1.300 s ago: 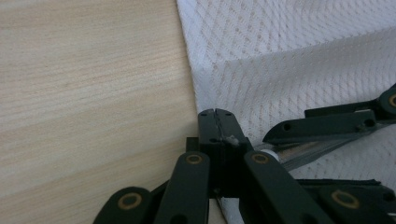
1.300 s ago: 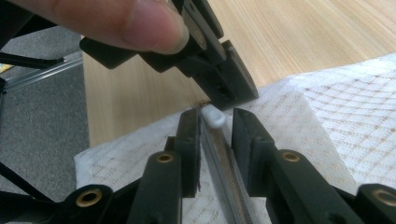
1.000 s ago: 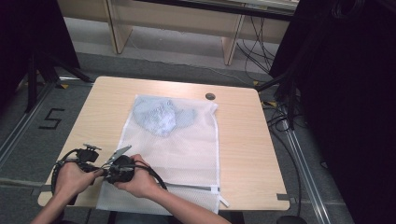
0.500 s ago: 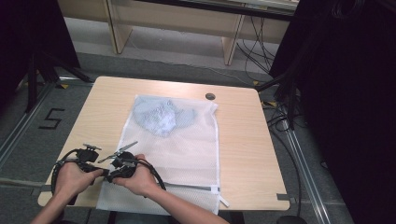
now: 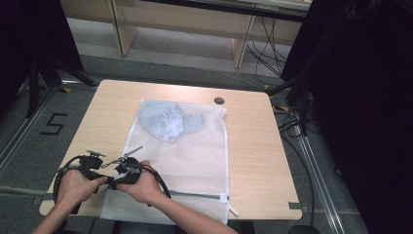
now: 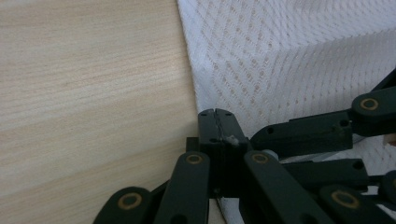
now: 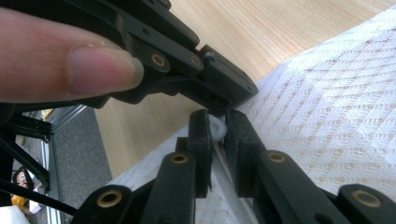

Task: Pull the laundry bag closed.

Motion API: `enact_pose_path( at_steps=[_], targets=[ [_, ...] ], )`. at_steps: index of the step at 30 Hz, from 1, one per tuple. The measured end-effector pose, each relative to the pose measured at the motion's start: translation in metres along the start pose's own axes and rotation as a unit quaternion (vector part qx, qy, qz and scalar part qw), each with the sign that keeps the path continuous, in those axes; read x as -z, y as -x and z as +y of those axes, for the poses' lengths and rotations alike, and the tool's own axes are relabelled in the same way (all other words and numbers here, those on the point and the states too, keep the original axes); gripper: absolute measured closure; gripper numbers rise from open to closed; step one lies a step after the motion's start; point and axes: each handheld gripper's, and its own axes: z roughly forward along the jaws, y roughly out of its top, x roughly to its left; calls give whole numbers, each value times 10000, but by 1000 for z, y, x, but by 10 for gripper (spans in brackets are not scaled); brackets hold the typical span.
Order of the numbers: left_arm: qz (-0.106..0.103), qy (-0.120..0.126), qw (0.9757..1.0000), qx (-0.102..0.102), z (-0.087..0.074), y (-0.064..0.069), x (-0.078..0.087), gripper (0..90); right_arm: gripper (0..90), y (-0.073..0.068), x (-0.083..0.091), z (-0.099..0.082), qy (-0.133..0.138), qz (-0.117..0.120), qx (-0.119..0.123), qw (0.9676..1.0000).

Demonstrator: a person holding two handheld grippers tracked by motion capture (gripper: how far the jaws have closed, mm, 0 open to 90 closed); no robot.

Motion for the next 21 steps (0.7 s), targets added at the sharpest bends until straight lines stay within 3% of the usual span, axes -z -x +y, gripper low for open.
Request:
enact_pose_path(
  at_steps=[1, 2, 3, 7, 8, 14, 15, 18, 20, 21],
  targets=[
    [-12, 19, 10000, 4, 0, 0, 0, 900, 819, 1, 0, 1, 20, 10, 31, 10000],
    [-9, 5, 10000, 2, 0, 0, 0, 900, 817, -1, 0, 1, 7, 26, -123, 9999],
    [-3, 6, 10000, 7, 0, 0, 0, 900, 813, -1, 1, 1, 22, -88, -93, 9999],
    [-6, 1, 10000, 8, 0, 0, 0, 900, 805, 2, -1, 2, 33, 14, -32, 10000],
    [-9, 0, 10000, 9, 0, 0, 0, 900, 805, 0, -1, 1, 6, 7, -178, 9998],
    [-12, 21, 10000, 3, 0, 0, 0, 900, 847, -2, 0, 1, -5, -76, -133, 9999],
    [-1, -1, 10000, -8, 0, 0, 0, 900, 858, -3, 1, 1, -3, 33, -209, 9998],
    [24, -16, 10000, -70, -1, 1, 0, 900, 865, -8, 2, 0, 70, -186, -51, 9998],
    [41, 114, 9999, -76, -2, 3, -1, 900, 866, -8, 2, -1, 82, -166, -107, 9998],
    [65, 107, 9997, -201, -3, 3, -1, 900, 866, -8, 3, -2, 99, -159, -146, 9997]
  ],
)
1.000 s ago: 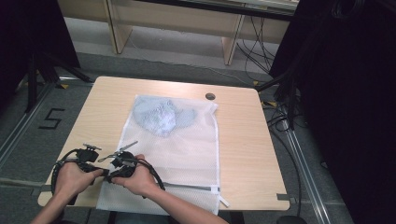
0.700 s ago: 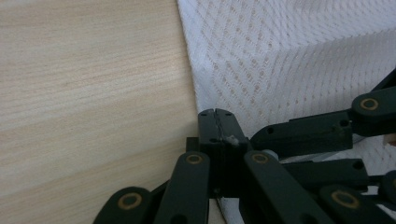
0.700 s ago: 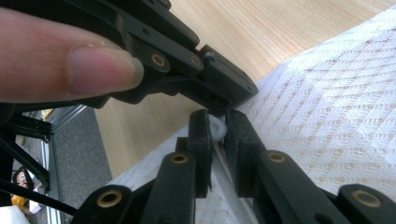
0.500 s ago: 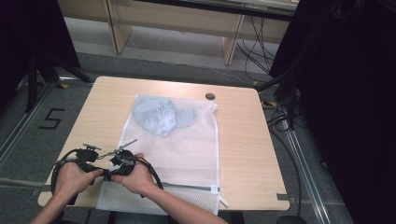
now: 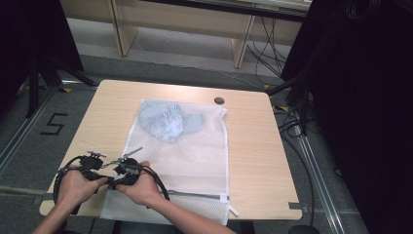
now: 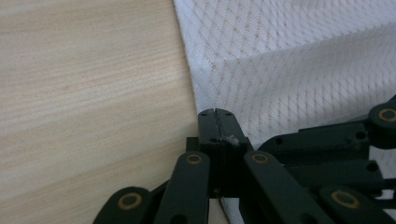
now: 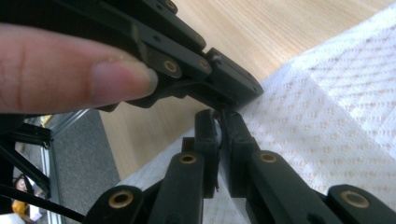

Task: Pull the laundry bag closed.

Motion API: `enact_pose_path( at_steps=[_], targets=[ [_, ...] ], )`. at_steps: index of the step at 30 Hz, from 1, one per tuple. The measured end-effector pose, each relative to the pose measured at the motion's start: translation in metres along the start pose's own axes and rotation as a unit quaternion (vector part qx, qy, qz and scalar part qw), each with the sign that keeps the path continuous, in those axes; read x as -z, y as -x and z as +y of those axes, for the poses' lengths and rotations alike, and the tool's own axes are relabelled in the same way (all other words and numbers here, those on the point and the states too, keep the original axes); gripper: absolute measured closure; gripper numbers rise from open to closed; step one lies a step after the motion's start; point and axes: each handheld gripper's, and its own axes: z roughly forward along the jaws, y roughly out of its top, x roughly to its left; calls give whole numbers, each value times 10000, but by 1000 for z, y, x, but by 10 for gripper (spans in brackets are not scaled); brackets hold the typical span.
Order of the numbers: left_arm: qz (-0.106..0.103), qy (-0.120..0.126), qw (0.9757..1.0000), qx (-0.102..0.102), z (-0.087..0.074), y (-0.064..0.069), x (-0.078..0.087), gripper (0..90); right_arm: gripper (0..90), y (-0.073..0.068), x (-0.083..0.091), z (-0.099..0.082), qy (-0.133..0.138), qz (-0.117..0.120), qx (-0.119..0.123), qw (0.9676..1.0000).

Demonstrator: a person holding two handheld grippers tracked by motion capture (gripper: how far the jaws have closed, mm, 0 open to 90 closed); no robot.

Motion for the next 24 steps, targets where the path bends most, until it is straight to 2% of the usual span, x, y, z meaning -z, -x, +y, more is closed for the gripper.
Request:
enact_pose_path(
  at_steps=[2, 3, 4, 7, 8, 10, 11, 15, 16, 17, 18, 20, 21, 22, 24],
  targets=[
    [53, 20, 10000, -46, -1, 4, 0, 900, 867, 1, 1, -3, 23, 2, -47, 10000],
    [93, -105, 9998, -146, 0, 5, 1, 900, 867, 2, 2, -4, 60, -22, -54, 10000],
    [101, 38, 9998, -192, -2, 5, 0, 900, 868, 2, 3, -5, 65, -13, -123, 9999],
    [157, -14, 9994, -306, -1, 7, 0, 900, 868, 2, 3, -7, 94, -16, -162, 9998],
    [265, -38, 9976, -644, 0, 7, 1, 900, 868, 1, 4, -9, 81, -57, -228, 9997],
    [248, -69, 9976, -640, 0, 8, 1, 900, 869, 1, 5, -10, 149, -44, -214, 9997],
    [271, 10, 9974, -673, -1, 8, 0, 900, 869, 2, 6, -10, 163, -70, -278, 9995],
    [262, 18, 9973, -685, -1, 8, 0, 900, 870, 3, 7, -12, 151, -107, -394, 9991],
    [275, -103, 9970, -715, 0, 8, 2, 900, 870, 3, 8, -12, 166, -88, -366, 9992],
    [292, -124, 9964, -780, 0, 8, 2, 900, 870, 3, 8, -12, 158, -123, -353, 9992],
    [292, -118, 9964, -783, 0, 8, 2, 900, 870, 3, 8, -13, 178, -132, -268, 9994],
    [299, -64, 9968, -743, -1, 10, 1, 900, 871, 2, 8, -12, 153, -192, -336, 9991],
    [267, -113, 9959, -859, 0, 8, 1, 900, 871, 2, 9, -12, 142, -184, -326, 9992],
    [235, -102, 9962, -834, 0, 8, 1, 900, 871, 3, 9, -12, 169, -162, -313, 9992],
    [247, 10, 9962, -835, -1, 8, 0, 900, 871, 4, 9, -11, 166, -164, -295, 9993]
  ],
)
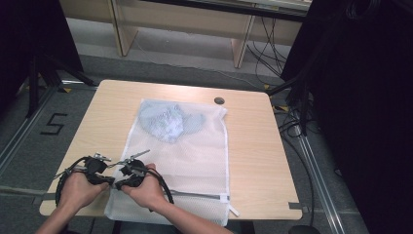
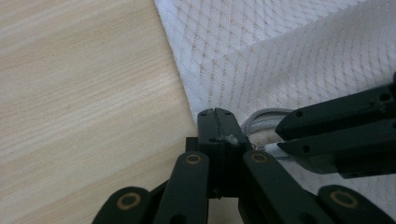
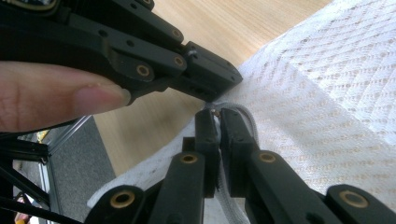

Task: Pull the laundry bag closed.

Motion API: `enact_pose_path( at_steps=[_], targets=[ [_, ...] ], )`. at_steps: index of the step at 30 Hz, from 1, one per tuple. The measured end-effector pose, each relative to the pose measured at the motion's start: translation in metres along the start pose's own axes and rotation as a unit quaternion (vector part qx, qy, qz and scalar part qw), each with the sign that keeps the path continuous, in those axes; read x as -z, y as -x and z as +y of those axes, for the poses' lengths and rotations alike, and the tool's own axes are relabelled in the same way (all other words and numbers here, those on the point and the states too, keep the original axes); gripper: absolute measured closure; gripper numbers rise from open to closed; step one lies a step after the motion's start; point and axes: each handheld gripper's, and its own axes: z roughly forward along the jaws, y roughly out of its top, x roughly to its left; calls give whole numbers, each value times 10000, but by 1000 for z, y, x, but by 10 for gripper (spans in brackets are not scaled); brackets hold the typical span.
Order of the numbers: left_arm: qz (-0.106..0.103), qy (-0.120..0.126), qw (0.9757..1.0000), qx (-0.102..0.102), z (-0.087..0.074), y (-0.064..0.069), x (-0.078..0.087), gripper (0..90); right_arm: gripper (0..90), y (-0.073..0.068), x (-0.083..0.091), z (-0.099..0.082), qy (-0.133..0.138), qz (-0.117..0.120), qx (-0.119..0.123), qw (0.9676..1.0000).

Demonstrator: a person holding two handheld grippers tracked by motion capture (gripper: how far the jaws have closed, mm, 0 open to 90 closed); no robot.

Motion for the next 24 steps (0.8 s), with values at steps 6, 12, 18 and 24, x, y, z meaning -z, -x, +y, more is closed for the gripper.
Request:
enact_pose_path(
  at_steps=[6, 12, 18, 24],
  targets=[
    [-23, -96, 9999, -27, 1, 0, 1, 900, 871, -1, 2, 0, -61, -82, -55, 9999],
    [-4, -59, 10000, -9, 0, 0, 1, 900, 872, -2, 3, -1, -60, -141, 54, 9999],
    [7, -110, 9999, -7, 1, 1, 1, 900, 872, -4, 3, -1, -42, -189, 115, 9997],
    [79, -44, 10000, -21, 0, 2, 1, 900, 872, -2, 3, 0, -56, -179, 51, 9998]
  ],
)
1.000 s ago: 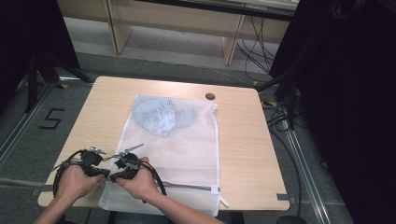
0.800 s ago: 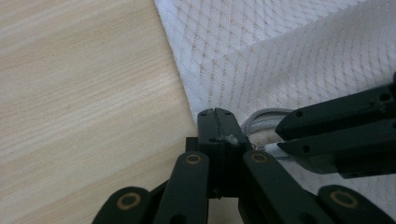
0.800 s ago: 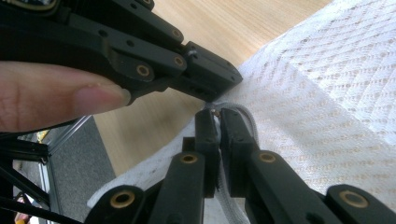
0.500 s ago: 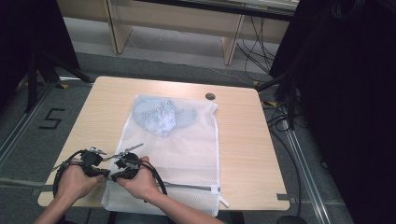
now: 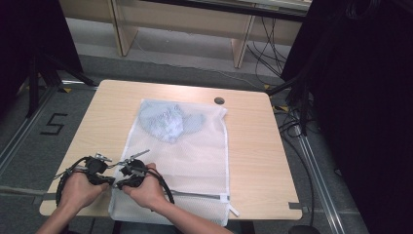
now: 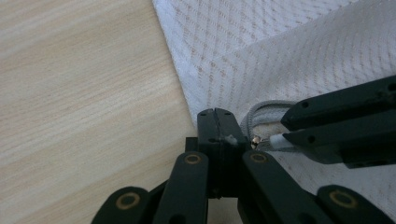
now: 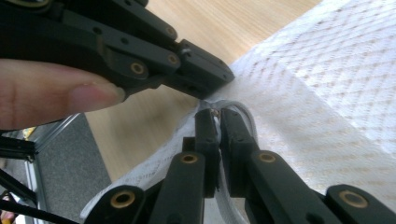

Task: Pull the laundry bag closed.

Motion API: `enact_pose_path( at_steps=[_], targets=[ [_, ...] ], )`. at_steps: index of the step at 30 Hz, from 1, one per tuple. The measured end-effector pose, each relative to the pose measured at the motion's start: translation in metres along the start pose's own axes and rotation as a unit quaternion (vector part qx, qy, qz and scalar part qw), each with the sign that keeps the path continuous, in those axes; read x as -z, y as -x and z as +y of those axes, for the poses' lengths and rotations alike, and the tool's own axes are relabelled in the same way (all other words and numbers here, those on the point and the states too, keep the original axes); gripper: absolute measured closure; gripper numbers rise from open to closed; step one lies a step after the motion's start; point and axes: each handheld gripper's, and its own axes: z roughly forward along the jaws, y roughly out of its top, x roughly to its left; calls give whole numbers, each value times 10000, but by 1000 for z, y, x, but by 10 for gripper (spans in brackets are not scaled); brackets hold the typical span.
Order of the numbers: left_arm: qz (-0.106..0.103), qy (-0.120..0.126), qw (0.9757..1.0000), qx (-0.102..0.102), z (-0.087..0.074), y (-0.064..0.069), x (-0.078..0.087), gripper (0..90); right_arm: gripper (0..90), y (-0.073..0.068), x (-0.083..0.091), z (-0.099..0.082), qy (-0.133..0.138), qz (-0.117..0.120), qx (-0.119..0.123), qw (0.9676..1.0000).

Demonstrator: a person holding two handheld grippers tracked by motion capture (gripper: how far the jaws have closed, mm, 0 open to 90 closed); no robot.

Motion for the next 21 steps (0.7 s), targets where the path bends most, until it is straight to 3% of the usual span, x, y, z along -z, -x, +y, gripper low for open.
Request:
enact_pose_path(
  at_steps=[2, 4, 7, 9, 11, 16, 19, 21],
  targets=[
    [-8, -1, 10000, -13, 0, 0, 0, 900, 872, 0, 0, 0, -84, -42, -105, 9999],
    [-7, 29, 10000, -7, 0, 0, 0, 900, 872, -1, 1, 0, -92, -88, -6, 9999],
    [-5, 29, 10000, -10, 0, 0, 0, 900, 872, -2, 3, 1, -115, -131, -48, 9998],
    [47, -119, 9999, -66, 1, 0, 1, 900, 900, 2, 9, 1, -68, -296, 100, 9995],
    [52, -111, 9999, -59, 2, 1, 0, 900, 900, 7, 11, 3, 10, -40, -60, 10000],
    [13, -101, 9999, 14, 1, 0, 1, 900, 898, 3, 7, 4, -99, 37, 181, 9998],
    [65, -112, 9999, -57, 1, 1, 2, 900, 866, 4, 5, 3, 33, 4, 150, 9999],
    [58, -139, 9998, -87, 1, 0, 2, 900, 795, 9, 8, 5, 242, -50, -23, 9997]
  ],
)
